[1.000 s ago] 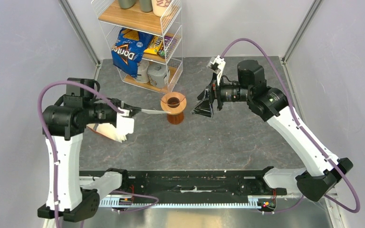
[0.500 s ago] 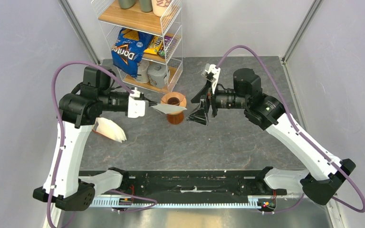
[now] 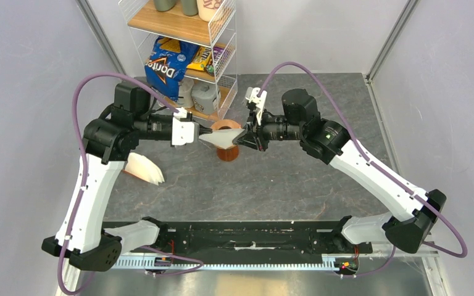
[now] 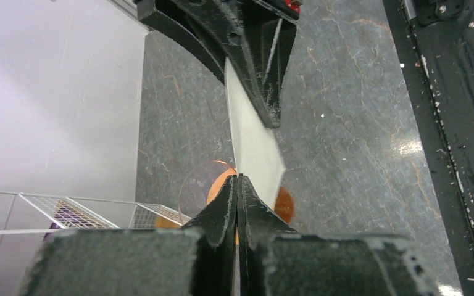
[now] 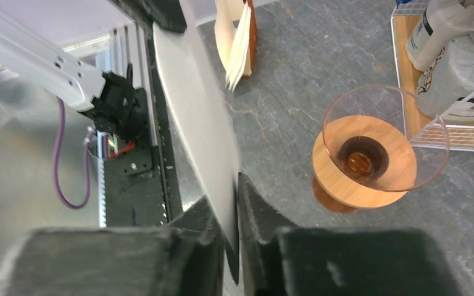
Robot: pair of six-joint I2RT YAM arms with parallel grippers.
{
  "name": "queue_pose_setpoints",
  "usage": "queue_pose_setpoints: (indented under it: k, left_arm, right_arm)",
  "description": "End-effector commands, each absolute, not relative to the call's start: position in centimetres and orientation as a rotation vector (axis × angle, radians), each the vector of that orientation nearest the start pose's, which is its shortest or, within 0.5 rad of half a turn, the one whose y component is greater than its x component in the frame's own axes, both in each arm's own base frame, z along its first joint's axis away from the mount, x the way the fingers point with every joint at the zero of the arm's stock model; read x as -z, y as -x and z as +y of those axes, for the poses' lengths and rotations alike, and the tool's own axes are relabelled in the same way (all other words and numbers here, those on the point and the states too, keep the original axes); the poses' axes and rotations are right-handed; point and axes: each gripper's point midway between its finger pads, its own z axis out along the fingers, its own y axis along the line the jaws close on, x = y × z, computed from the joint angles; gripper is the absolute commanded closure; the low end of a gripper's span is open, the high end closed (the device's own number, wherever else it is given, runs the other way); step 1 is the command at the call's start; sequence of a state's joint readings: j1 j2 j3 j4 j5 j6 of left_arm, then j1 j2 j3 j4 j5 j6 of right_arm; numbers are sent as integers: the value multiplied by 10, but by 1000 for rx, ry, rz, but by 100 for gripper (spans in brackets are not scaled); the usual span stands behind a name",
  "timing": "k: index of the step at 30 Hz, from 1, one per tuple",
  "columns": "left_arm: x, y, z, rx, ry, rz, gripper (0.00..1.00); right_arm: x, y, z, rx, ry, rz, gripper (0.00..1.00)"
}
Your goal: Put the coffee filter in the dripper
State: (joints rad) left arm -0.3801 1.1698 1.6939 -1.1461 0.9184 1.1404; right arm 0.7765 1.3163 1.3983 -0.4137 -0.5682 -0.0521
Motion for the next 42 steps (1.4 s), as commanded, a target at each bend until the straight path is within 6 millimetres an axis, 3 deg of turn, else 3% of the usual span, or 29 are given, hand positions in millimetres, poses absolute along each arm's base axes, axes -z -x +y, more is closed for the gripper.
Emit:
queue_pose_setpoints:
  k: [1, 3, 4, 5, 7, 10, 14, 17, 19, 24, 27, 34, 39, 42]
  left_arm:
    - [-396, -201, -210, 584, -1575, 1139, 98]
    - [-396, -206, -210, 604, -1512, 1216, 98]
    - [-399, -212, -209, 606, -1463, 1257, 86]
    - [-402, -216, -209, 627, -1386, 1325, 59]
    - [-414, -235, -201, 620, -1156, 1481, 34]
    - [-433, -249, -184, 651, -793, 1653, 16]
    - [-450, -233, -180, 863, -479, 1737, 12]
    - [-458, -219, -186, 1171, -294, 1769, 12]
    - [-456, -225, -180, 1285, -156, 1804, 12]
    - [-469, -233, -192, 1451, -137, 1777, 10]
    - [-471, -228, -206, 1553, -233, 1753, 6]
    - [-428, -216, -215, 1636, -221, 1847, 8]
    - [-402, -220, -198, 1627, -120, 1897, 10]
    - [-402, -216, -198, 1651, -111, 1887, 8]
  right_arm:
    - [-381, -223, 340, -949, 1128, 1445, 97]
    - [-385, -225, 335, -915, 1118, 1431, 100]
    - [-385, -228, 332, -886, 1106, 1430, 100]
    - [-385, -234, 327, -841, 1081, 1434, 100]
    - [-385, -247, 315, -723, 1034, 1435, 100]
    - [-394, -269, 284, -496, 936, 1397, 100]
    - [-405, -285, 253, -290, 852, 1360, 100]
    - [-413, -286, 242, -179, 851, 1301, 100]
    - [-416, -284, 241, -114, 883, 1243, 100]
    - [-421, -266, 255, 65, 1015, 1017, 100]
    - [-423, -256, 263, 122, 1065, 937, 100]
    - [-422, -238, 276, 190, 1129, 842, 100]
    - [-420, -236, 278, 219, 1137, 812, 100]
    - [-416, -234, 281, 230, 1154, 791, 100]
